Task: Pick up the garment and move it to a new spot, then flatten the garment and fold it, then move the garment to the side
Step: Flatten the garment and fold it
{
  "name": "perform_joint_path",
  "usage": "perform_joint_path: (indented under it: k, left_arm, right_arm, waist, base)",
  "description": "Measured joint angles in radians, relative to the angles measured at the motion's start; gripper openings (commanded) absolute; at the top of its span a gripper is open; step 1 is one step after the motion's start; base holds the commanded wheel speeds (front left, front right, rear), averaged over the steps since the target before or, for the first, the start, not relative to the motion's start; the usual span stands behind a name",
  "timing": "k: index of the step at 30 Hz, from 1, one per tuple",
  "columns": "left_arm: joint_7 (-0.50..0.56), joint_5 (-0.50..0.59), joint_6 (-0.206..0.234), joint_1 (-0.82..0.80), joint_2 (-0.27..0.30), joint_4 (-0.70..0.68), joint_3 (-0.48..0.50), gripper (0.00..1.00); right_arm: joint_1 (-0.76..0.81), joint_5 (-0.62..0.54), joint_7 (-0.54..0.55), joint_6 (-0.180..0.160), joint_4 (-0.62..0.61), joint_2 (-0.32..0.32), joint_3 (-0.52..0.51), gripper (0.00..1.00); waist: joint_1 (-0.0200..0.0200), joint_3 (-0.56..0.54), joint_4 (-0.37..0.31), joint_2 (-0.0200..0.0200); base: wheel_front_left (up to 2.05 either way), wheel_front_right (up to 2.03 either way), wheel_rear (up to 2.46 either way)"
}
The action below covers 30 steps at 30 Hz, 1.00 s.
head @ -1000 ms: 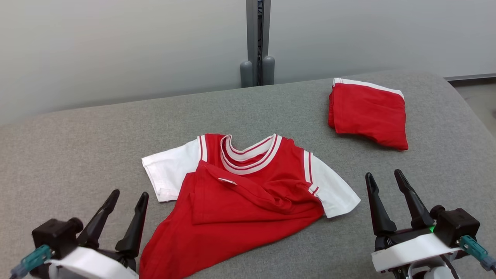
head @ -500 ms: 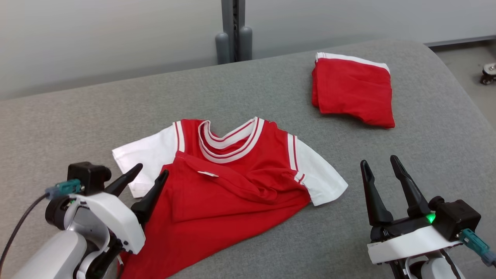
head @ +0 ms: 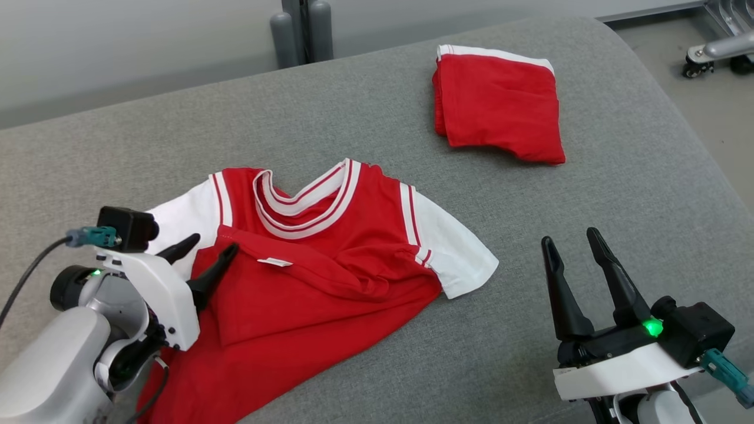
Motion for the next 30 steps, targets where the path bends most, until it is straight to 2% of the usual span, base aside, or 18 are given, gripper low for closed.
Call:
perform_joint_path:
  k: [12,13,14,15,16,17,18,19,30]
  left_arm:
    - [0.011,-0.035,-0.033,-0.025,-0.015,0.023,-0.02,1.0]
    - [0.009,-0.043,-0.034,-0.025,-0.016,0.016,-0.021,0.93]
    - [0.009,-0.046,-0.036,-0.025,-0.019,0.007,-0.024,0.81]
    - [0.009,-0.047,-0.037,-0.025,-0.021,0.002,-0.028,0.65]
    - [0.009,-0.048,-0.037,-0.024,-0.023,-0.002,-0.031,0.42]
    - [0.009,-0.049,-0.038,-0.024,-0.024,-0.006,-0.033,0.28]
    - [0.009,-0.05,-0.04,-0.024,-0.024,-0.01,-0.034,0.07]
    - [0.008,-0.05,-0.041,-0.024,-0.024,-0.013,-0.035,0.0]
    - [-0.05,-0.049,-0.036,-0.017,-0.04,-0.061,-0.034,0.0]
  right_arm:
    - [0.015,0.007,0.0,0.0,-0.014,0.0,-0.001,1.0]
    - [0.016,0.007,0.0,0.0,-0.014,0.0,-0.002,1.0]
    - [0.016,0.007,0.0,0.0,-0.014,0.0,-0.002,1.0]
    - [0.017,0.007,0.0,0.0,-0.013,0.0,-0.003,1.0]
    - [0.017,0.007,0.0,0.0,-0.011,0.0,-0.003,1.0]
    - [0.017,0.007,0.0,0.0,-0.009,0.0,-0.002,1.0]
    - [0.017,0.007,0.0,0.0,-0.007,0.0,0.0,1.0]
    - [0.016,0.006,0.0,0.0,-0.005,0.0,0.0,1.0]
    - [0.011,-0.003,0.0,0.0,0.033,0.0,-0.012,1.0]
  waist:
    - [0.0,0.015,-0.018,0.0]
    - [-0.0001,0.014,-0.017,0.0]
    - [0.0,0.012,-0.016,0.0]
    - [0.0,0.01,-0.014,0.0]
    - [0.0,0.007,-0.012,0.0]
    - [0.0,0.004,-0.009,0.0]
    - [0.0,0.002,-0.007,0.0]
    - [0.0,-0.001,-0.004,0.0]
    - [0.0,-0.04,0.05,0.0]
  base:
    - [0.0,0.0,0.0]
    - [0.0,0.0,0.0]
    - [0.0,0.0,0.0]
    - [0.0,0.0,0.0]
    - [0.0,0.0,0.0]
    - [0.0,0.0,0.0]
    - [0.0,0.0,0.0]
    - [0.0,0.0,0.0]
    - [0.0,0.0,0.0]
